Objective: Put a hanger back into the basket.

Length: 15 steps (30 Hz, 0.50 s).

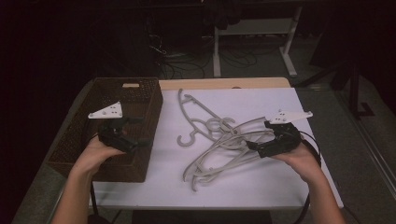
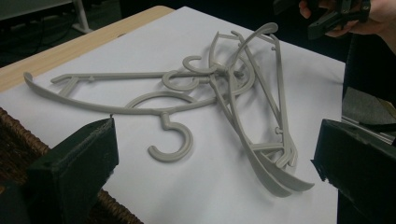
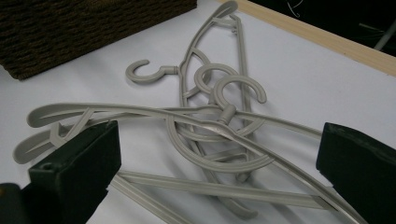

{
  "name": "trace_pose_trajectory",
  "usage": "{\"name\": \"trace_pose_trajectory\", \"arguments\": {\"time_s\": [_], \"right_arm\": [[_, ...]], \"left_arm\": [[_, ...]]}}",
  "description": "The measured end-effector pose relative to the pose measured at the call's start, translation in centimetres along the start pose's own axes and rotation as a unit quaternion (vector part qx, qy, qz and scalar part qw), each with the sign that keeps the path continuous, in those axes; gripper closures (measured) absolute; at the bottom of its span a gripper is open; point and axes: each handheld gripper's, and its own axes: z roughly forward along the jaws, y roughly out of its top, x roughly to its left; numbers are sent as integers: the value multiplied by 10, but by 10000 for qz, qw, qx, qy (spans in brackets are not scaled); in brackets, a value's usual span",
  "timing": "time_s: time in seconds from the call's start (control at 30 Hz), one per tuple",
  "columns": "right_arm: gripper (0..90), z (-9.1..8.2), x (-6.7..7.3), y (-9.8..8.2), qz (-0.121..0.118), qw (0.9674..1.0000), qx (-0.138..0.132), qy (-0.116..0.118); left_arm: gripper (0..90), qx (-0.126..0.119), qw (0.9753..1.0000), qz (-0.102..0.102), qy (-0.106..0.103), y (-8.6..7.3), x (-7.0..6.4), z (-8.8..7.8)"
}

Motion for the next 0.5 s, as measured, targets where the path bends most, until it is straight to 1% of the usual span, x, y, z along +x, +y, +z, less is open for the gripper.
{"name": "trace_pose_trajectory", "arguments": {"time_s": [0.17,0.2,0.33,0.37,0.4,0.43,0.5], "right_arm": [[0,0,-2,-4,110,9999,-57,-15],[0,-1,-3,-4,103,9999,-60,-3],[0,-2,-3,-7,140,9999,-57,-34],[0,-2,-3,-7,140,9999,-57,-34],[0,-2,-2,-8,129,9999,-39,-42],[0,-1,-1,-11,97,9999,28,-30],[0,-3,0,-14,82,10000,18,-34]], "left_arm": [[0,-7,10000,-61,-50,3,0,3],[0,-30,9999,-88,-67,4,-1,4],[0,-8,9999,-87,-76,7,-6,11],[0,-8,9999,-87,-76,7,-6,11],[0,27,9999,-94,-114,9,-7,17],[0,29,9999,-95,-119,11,-8,19],[0,-13,9998,-105,-166,14,-10,22]]}}
